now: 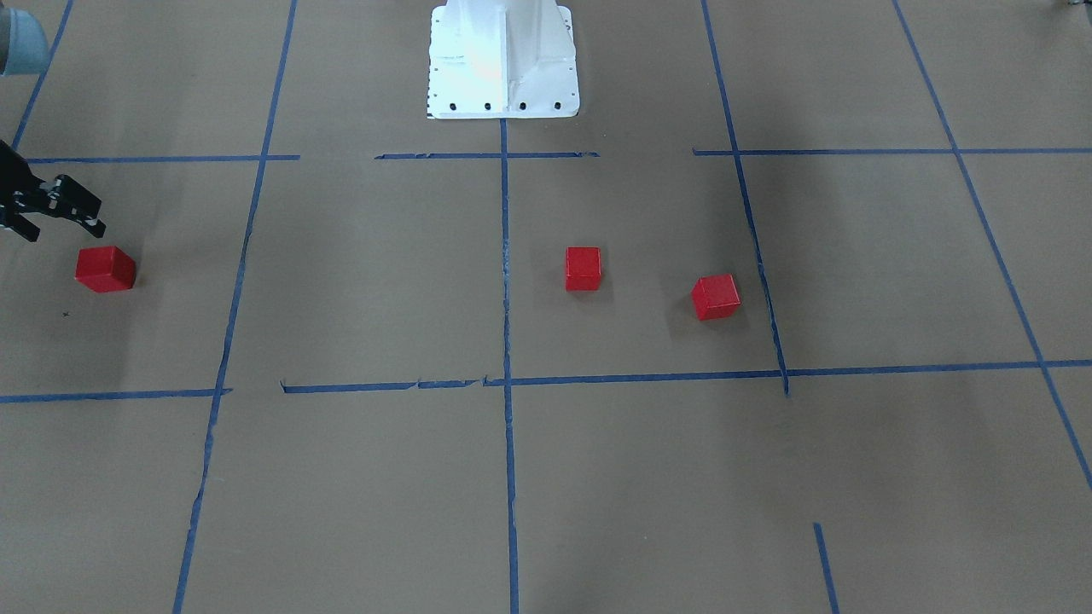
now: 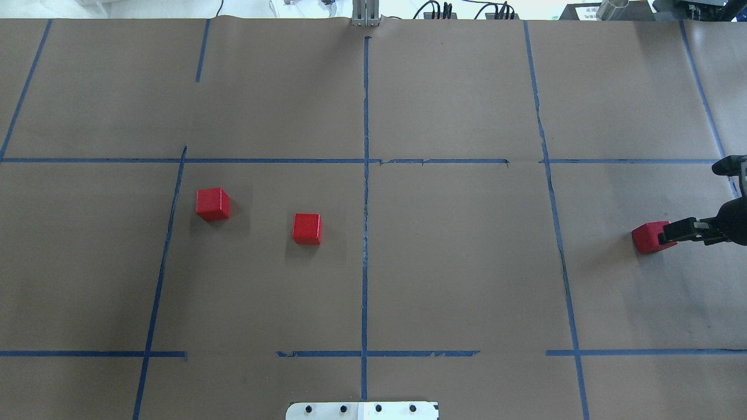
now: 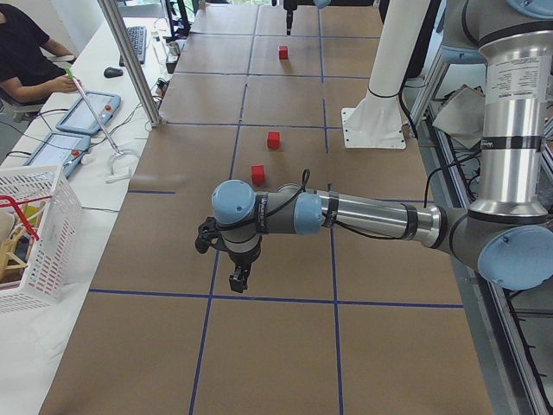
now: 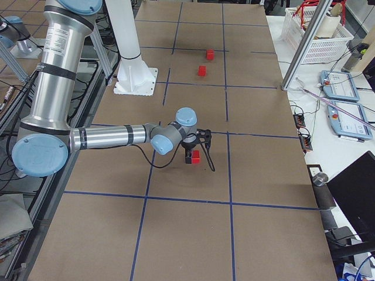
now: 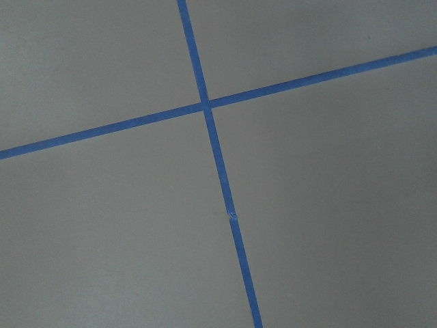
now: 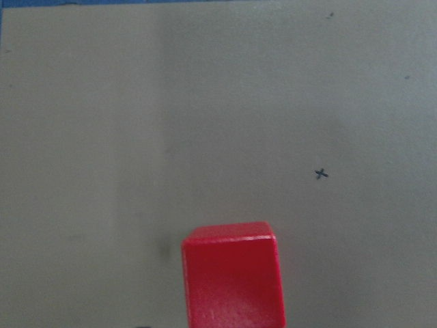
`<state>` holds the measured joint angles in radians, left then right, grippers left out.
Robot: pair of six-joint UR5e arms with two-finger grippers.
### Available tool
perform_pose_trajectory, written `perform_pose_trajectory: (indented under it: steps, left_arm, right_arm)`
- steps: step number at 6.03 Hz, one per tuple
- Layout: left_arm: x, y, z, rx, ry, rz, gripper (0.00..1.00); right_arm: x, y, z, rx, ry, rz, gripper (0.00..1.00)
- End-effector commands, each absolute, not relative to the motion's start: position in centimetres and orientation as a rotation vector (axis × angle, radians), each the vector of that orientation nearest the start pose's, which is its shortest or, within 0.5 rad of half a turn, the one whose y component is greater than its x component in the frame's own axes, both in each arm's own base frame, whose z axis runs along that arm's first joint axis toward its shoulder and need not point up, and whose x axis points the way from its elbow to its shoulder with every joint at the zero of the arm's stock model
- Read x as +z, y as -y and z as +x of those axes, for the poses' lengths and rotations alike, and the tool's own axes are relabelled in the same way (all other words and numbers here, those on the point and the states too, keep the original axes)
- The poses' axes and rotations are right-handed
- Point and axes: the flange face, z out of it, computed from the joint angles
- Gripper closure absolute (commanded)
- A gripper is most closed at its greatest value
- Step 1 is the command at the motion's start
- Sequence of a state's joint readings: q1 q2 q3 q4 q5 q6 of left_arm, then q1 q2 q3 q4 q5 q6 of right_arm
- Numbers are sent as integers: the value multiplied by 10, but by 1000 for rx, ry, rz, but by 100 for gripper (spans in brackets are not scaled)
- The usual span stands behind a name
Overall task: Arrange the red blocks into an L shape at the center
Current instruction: 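Lower the right gripper onto the outlying red cube and grasp it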
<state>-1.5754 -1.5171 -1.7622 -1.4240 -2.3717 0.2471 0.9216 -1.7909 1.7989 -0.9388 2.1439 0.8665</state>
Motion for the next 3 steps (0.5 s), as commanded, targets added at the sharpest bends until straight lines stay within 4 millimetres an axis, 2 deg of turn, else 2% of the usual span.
perform_pose_trajectory:
  steps: [1,3]
  left_arm:
    - [602,465,-64,227,-798,95,0]
    - [603,464,-64,226,-799,94,0]
  right_arm:
    - [581,394,-221,-2,818,100,1]
    - [588,394,-219,2,792,111,2]
